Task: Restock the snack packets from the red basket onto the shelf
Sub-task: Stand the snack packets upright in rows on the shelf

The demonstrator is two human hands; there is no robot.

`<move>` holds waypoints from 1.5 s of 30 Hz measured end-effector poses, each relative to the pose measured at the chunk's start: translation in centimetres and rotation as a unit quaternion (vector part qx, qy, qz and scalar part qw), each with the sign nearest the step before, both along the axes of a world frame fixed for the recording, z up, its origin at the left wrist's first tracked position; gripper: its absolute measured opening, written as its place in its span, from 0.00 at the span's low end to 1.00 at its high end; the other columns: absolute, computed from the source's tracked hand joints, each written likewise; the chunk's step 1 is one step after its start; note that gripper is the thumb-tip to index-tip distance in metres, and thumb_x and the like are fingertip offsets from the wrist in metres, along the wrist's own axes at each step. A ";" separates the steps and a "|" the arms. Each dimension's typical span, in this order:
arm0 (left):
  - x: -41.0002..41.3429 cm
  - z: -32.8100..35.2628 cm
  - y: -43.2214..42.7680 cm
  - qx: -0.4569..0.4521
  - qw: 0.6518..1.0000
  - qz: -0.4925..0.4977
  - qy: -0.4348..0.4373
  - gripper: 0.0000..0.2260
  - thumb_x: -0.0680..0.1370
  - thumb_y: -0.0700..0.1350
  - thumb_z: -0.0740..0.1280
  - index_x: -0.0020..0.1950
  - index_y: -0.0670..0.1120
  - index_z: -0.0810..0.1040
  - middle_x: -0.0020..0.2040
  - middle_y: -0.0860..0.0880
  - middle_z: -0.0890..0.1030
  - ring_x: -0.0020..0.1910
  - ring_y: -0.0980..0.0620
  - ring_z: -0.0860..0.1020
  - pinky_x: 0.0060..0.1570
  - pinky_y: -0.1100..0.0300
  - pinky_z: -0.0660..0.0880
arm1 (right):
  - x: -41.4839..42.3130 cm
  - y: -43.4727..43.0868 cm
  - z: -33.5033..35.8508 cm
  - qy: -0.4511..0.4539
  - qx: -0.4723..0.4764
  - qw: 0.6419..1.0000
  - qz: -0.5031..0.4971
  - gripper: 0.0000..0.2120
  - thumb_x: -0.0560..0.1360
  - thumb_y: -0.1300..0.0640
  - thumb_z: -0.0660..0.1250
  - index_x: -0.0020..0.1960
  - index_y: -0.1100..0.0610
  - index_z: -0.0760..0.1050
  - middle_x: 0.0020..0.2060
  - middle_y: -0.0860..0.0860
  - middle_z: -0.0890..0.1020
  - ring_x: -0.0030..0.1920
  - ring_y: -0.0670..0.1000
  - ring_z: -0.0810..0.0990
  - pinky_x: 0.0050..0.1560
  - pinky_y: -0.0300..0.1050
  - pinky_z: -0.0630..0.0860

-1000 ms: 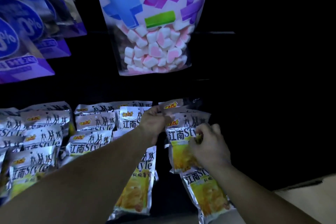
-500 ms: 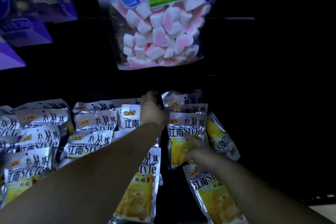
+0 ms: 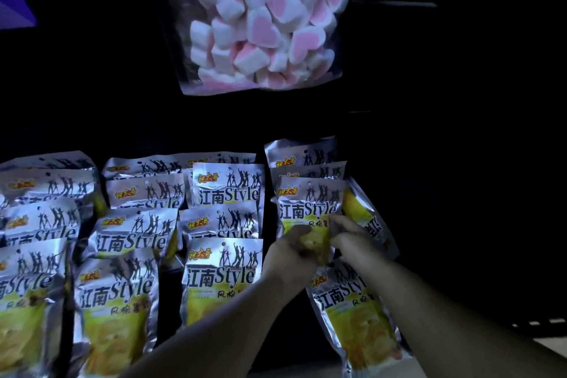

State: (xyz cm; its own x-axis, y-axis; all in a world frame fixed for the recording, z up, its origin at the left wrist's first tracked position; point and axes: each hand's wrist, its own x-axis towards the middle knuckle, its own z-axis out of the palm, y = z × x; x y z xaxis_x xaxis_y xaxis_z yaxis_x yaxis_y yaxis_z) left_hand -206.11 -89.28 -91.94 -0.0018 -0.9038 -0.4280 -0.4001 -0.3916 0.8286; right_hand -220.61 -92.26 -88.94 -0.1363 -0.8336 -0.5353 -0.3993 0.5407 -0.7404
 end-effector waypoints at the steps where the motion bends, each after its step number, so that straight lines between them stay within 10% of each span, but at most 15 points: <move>1: 0.0 0.0 0.2 -0.004 1.000 0.003 -0.005 0.26 0.74 0.45 0.70 0.72 0.59 0.74 0.52 0.53 0.86 0.47 0.56 0.84 0.47 0.62 0.82 | 0.2 -0.3 -0.1 -0.010 0.001 1.000 -0.003 0.26 0.76 0.66 0.61 0.58 0.35 0.76 0.58 0.48 0.77 0.49 0.49 0.77 0.44 0.51 0.79; 6: 0.2 0.1 1.5 -0.031 0.999 -0.031 -0.031 0.32 0.77 0.41 0.65 0.80 0.57 0.64 0.54 0.53 0.85 0.46 0.55 0.82 0.38 0.71 0.76 | 0.6 -0.5 -0.5 -0.025 0.024 0.999 0.023 0.32 0.75 0.73 0.60 0.68 0.41 0.73 0.59 0.52 0.74 0.44 0.45 0.74 0.44 0.49 0.79; 11: 0.4 -0.2 3.0 -0.128 0.980 -0.082 -0.129 0.29 0.77 0.45 0.65 0.79 0.55 0.66 0.66 0.50 0.79 0.58 0.48 0.81 0.54 0.53 0.81 | -2.0 1.1 0.5 0.027 0.040 0.996 0.079 0.33 0.75 0.70 0.58 0.69 0.38 0.73 0.64 0.48 0.75 0.45 0.51 0.79 0.40 0.46 0.80; 14: -0.1 -0.9 4.5 -0.256 0.921 -0.210 -0.205 0.22 0.78 0.56 0.63 0.71 0.55 0.73 0.64 0.49 0.76 0.56 0.45 0.81 0.49 0.51 0.80 | -3.7 2.7 0.6 0.056 0.046 0.993 0.095 0.28 0.76 0.61 0.64 0.73 0.42 0.72 0.74 0.52 0.69 0.62 0.54 0.77 0.53 0.47 0.79; 18: -1.8 -2.4 7.4 -0.214 0.823 -0.458 -0.259 0.40 0.71 0.69 0.67 0.80 0.61 0.59 0.81 0.45 0.59 0.79 0.41 0.58 0.76 0.40 0.61 | -4.8 6.0 -0.2 0.031 0.089 0.987 0.128 0.20 0.81 0.61 0.62 0.69 0.44 0.76 0.68 0.48 0.76 0.61 0.49 0.78 0.59 0.46 0.78; 24: -3.5 -3.4 9.9 -0.148 0.730 -0.549 -0.379 0.41 0.79 0.57 0.69 0.83 0.55 0.46 0.84 0.40 0.46 0.81 0.34 0.49 0.77 0.35 0.54 | -5.8 7.8 0.4 0.054 0.119 0.982 0.137 0.26 0.82 0.63 0.59 0.76 0.45 0.70 0.64 0.53 0.77 0.56 0.53 0.79 0.53 0.45 0.77; 28: -4.1 -5.1 10.3 -0.179 0.761 -0.497 -0.376 0.31 0.79 0.47 0.66 0.79 0.52 0.55 0.80 0.40 0.61 0.76 0.34 0.63 0.67 0.39 0.71 | -6.5 8.6 0.8 0.081 0.146 0.973 0.161 0.32 0.80 0.64 0.58 0.80 0.43 0.62 0.76 0.53 0.69 0.64 0.55 0.77 0.52 0.44 0.76; 33: -3.0 -4.8 10.8 -0.201 0.901 -0.287 -0.255 0.22 0.73 0.54 0.64 0.67 0.53 0.76 0.65 0.50 0.75 0.63 0.45 0.75 0.54 0.53 0.77 | -6.5 10.3 0.5 0.097 0.160 0.966 0.181 0.29 0.81 0.56 0.63 0.80 0.43 0.62 0.77 0.52 0.67 0.60 0.52 0.78 0.52 0.44 0.78; 37: -3.8 -5.1 11.7 0.009 0.993 -0.077 -0.085 0.05 0.74 0.52 0.64 0.49 0.58 0.72 0.47 0.50 0.79 0.43 0.46 0.81 0.35 0.52 0.80 | -6.4 11.0 -0.3 0.106 0.165 0.962 0.191 0.30 0.79 0.58 0.59 0.78 0.41 0.64 0.76 0.53 0.67 0.56 0.51 0.78 0.57 0.46 0.78; 40: -5.1 -5.5 11.3 0.044 0.997 -0.019 0.061 0.12 0.69 0.43 0.68 0.47 0.58 0.74 0.43 0.49 0.82 0.43 0.48 0.82 0.42 0.51 0.81 | -6.1 11.7 -1.0 0.117 0.189 0.956 0.190 0.31 0.73 0.55 0.59 0.75 0.39 0.66 0.68 0.53 0.73 0.59 0.56 0.78 0.51 0.48 0.78; 45: -4.2 -4.5 10.4 -0.053 0.994 -0.076 0.063 0.23 0.73 0.31 0.66 0.36 0.62 0.79 0.36 0.54 0.80 0.35 0.58 0.78 0.37 0.60 0.75 | -6.5 12.3 -0.7 0.128 0.170 0.969 0.127 0.17 0.73 0.57 0.62 0.61 0.48 0.72 0.53 0.54 0.79 0.52 0.57 0.81 0.41 0.45 0.76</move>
State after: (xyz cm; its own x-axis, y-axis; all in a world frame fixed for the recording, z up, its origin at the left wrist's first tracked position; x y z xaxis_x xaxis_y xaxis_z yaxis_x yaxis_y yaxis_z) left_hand -210.32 -78.84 -96.43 -0.1893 -0.9290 -0.3179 -0.3377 -0.2425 0.9095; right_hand -227.10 -79.99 -89.66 -0.1140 -0.6397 -0.7601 -0.6988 0.5955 -0.3963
